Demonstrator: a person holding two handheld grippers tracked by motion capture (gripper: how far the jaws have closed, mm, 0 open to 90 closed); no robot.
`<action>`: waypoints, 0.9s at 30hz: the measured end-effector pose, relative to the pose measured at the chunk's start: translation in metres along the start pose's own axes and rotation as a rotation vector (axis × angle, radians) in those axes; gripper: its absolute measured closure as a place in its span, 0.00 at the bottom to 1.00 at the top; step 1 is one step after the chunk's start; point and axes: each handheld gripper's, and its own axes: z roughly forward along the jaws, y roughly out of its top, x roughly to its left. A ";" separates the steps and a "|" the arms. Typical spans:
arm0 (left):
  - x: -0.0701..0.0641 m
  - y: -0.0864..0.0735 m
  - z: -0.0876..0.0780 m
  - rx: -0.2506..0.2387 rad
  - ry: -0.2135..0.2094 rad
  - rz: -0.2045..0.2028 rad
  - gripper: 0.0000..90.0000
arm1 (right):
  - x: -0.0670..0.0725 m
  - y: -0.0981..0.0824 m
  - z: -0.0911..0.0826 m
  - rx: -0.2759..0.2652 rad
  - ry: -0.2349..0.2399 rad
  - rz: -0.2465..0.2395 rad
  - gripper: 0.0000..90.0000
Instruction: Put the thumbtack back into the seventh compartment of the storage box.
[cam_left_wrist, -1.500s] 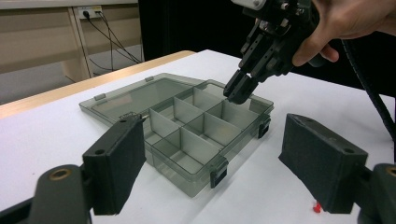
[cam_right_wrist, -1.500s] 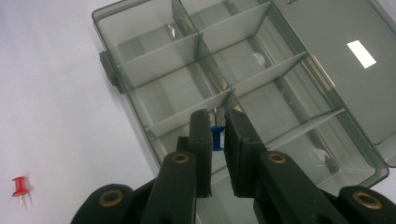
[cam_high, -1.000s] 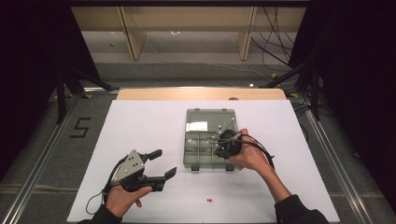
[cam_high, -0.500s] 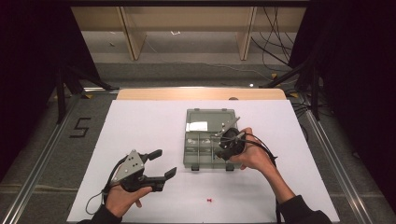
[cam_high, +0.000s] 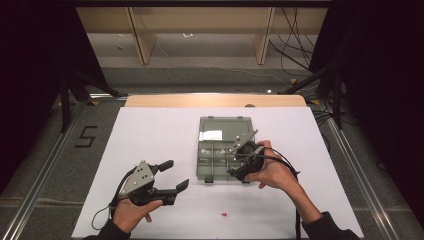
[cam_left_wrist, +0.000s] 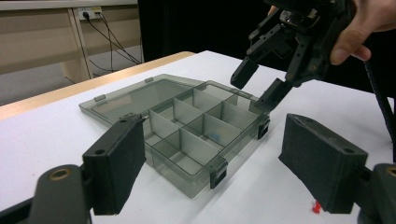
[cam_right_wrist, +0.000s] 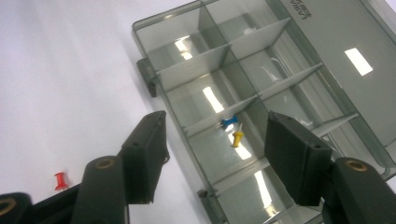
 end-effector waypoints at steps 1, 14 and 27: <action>0.000 0.000 0.000 0.001 0.000 0.000 0.23 | 0.002 0.000 -0.001 0.004 0.004 -0.002 0.42; 0.000 0.000 0.000 -0.012 -0.006 -0.002 0.23 | 0.025 0.001 -0.003 -0.009 0.041 -0.063 0.38; -0.001 -0.001 0.000 -0.014 -0.002 -0.018 0.23 | 0.044 -0.004 0.002 0.011 0.089 -0.087 0.35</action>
